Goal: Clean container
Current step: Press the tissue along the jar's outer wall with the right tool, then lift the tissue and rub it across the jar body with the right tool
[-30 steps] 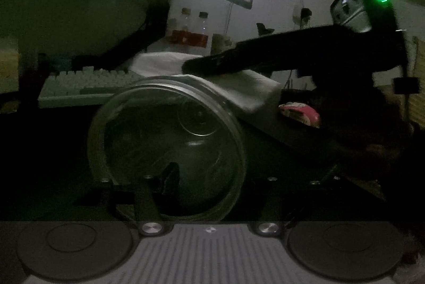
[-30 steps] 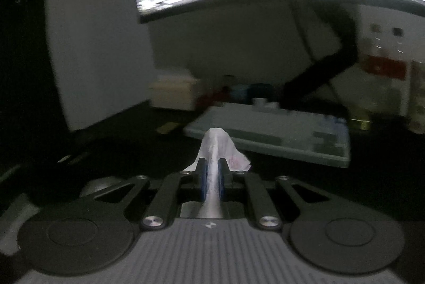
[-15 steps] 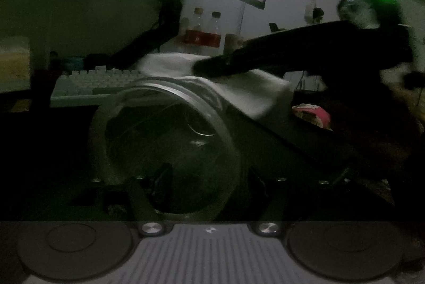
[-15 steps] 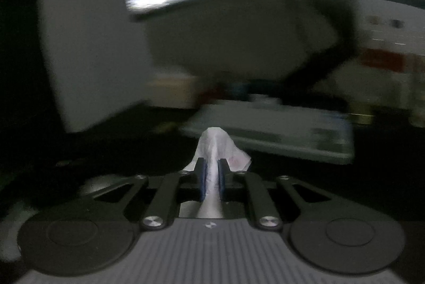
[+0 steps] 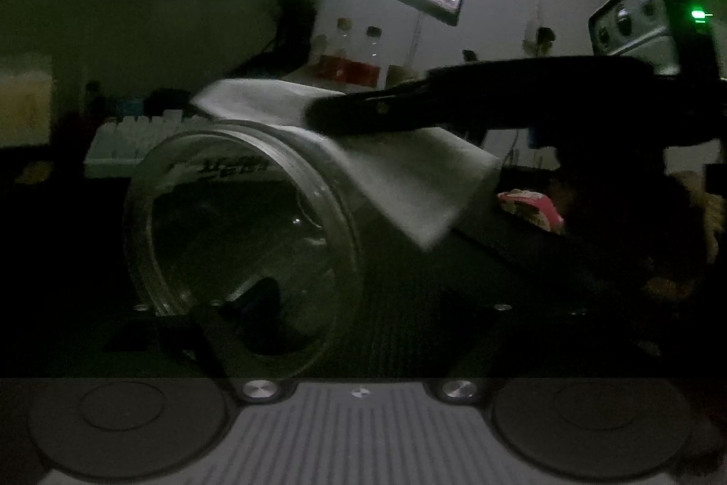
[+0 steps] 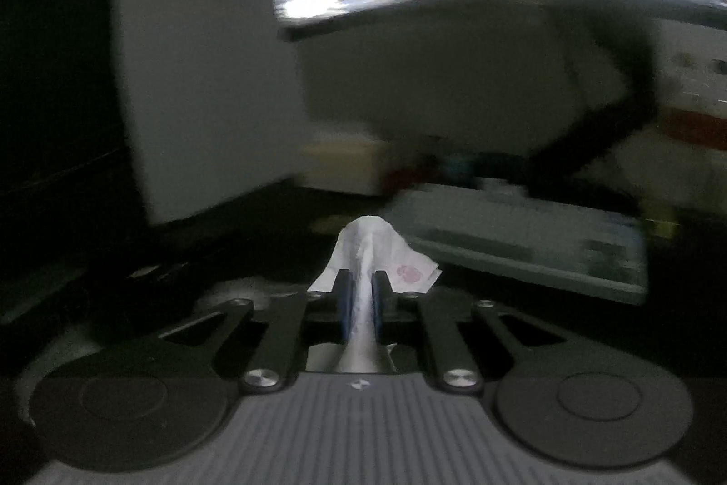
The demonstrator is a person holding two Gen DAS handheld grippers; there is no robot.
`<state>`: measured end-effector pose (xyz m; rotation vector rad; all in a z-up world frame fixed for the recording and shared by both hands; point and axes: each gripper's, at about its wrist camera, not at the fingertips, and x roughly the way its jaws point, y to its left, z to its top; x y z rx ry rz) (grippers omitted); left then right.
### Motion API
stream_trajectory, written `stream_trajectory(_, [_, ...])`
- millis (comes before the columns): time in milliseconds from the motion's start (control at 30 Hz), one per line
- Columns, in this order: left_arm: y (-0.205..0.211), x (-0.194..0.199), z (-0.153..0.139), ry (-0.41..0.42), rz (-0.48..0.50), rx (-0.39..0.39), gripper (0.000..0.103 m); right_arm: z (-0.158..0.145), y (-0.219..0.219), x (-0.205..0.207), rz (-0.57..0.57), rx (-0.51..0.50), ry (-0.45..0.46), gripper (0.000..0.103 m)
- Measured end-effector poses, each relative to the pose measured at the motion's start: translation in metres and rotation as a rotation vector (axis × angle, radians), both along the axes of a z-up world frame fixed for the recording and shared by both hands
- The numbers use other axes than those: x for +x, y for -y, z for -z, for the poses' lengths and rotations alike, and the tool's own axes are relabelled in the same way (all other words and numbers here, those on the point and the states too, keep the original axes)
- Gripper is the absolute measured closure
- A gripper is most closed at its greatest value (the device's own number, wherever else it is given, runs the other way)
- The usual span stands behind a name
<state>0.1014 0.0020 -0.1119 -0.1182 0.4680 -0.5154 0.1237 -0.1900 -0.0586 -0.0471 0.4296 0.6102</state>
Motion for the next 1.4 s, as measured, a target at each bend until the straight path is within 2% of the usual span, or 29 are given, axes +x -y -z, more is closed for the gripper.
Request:
stream_trajectory(67, [0.001,0.003,-0.004,-0.022,-0.034,0.031,0.026,0.002,0.001,0.008,0.076,-0.026,0.000,0.087])
stream_trajectory(100, [0.002,0.005,-0.007,-0.035,-0.047,0.041,0.026,0.001,-0.001,0.006,0.065,-0.032,0.006,0.093])
stream_trajectory(233, [0.008,0.011,-0.010,-0.057,-0.083,0.063,0.026,-0.005,-0.015,-0.021,-0.140,0.006,0.007,0.094])
stream_trajectory(267, [0.013,0.002,-0.011,-0.053,-0.095,0.070,0.026,-0.006,-0.018,-0.025,-0.186,0.015,-0.006,0.094])
stream_trajectory(367, [0.017,0.002,-0.010,-0.046,-0.124,0.079,0.026,-0.007,-0.021,-0.024,-0.212,0.017,-0.034,0.094])
stream_trajectory(433, [0.020,-0.006,-0.012,-0.044,-0.133,0.079,0.024,-0.006,-0.016,-0.011,-0.156,0.022,-0.055,0.094])
stream_trajectory(500, [0.016,-0.007,-0.010,-0.044,-0.153,0.070,0.021,-0.004,-0.008,0.007,-0.044,0.025,-0.088,0.093])
stream_trajectory(567, [0.011,0.014,-0.004,-0.043,-0.180,0.069,0.019,-0.003,-0.004,0.019,0.041,0.022,-0.113,0.089])
stream_trajectory(600, [0.008,0.024,-0.001,-0.039,-0.178,0.060,0.019,-0.004,-0.006,0.020,0.053,0.024,-0.118,0.091])
stream_trajectory(667, [0.008,0.016,0.000,-0.037,-0.170,0.037,0.019,-0.003,-0.017,0.011,0.013,0.000,-0.078,0.093])
stream_trajectory(733, [0.009,0.004,0.000,-0.036,-0.159,0.025,0.019,-0.002,-0.029,-0.005,-0.097,-0.008,-0.027,0.093])
stream_trajectory(767, [0.015,-0.019,-0.003,-0.033,-0.154,0.023,0.019,-0.002,-0.031,-0.011,-0.136,-0.004,-0.018,0.093])
stream_trajectory(800, [0.023,-0.060,-0.007,-0.027,-0.150,0.025,0.019,-0.003,-0.033,-0.014,-0.162,0.000,-0.013,0.093])
stream_trajectory(867, [0.026,-0.067,-0.007,-0.019,-0.146,0.034,0.019,-0.002,-0.032,-0.012,-0.170,0.016,-0.023,0.093])
stream_trajectory(933, [0.029,-0.074,-0.007,-0.012,-0.143,0.043,0.019,0.000,-0.026,0.002,-0.111,0.041,-0.046,0.093])
stream_trajectory(1033, [0.031,-0.078,-0.007,-0.003,-0.136,0.048,0.019,0.004,-0.019,0.026,0.052,0.037,-0.072,0.091])
stream_trajectory(1067, [0.032,-0.080,-0.006,0.009,-0.146,0.071,0.018,0.004,-0.016,0.030,0.067,0.045,-0.084,0.088])
stream_trajectory(1167, [0.038,-0.081,-0.005,0.045,-0.201,0.152,0.018,0.004,-0.009,0.035,0.053,0.073,-0.105,0.088])
stream_trajectory(1200, [0.040,-0.082,-0.005,0.050,-0.193,0.158,0.018,0.004,-0.009,0.033,0.050,0.067,-0.101,0.088])
stream_trajectory(1233, [0.042,-0.084,-0.007,0.068,-0.175,0.155,0.027,0.003,-0.007,0.031,0.045,0.067,-0.101,0.088])
stream_trajectory(1267, [0.044,-0.086,-0.008,0.090,-0.160,0.152,0.040,0.002,-0.006,0.031,0.036,0.070,-0.103,0.088])
stream_trajectory(1300, [0.048,-0.086,-0.010,0.108,-0.147,0.159,0.044,0.002,-0.005,0.031,0.022,0.077,-0.110,0.088])
stream_trajectory(1400, [0.063,-0.078,-0.010,0.116,-0.147,0.214,0.068,-0.002,0.001,0.027,-0.017,0.101,-0.127,0.090])
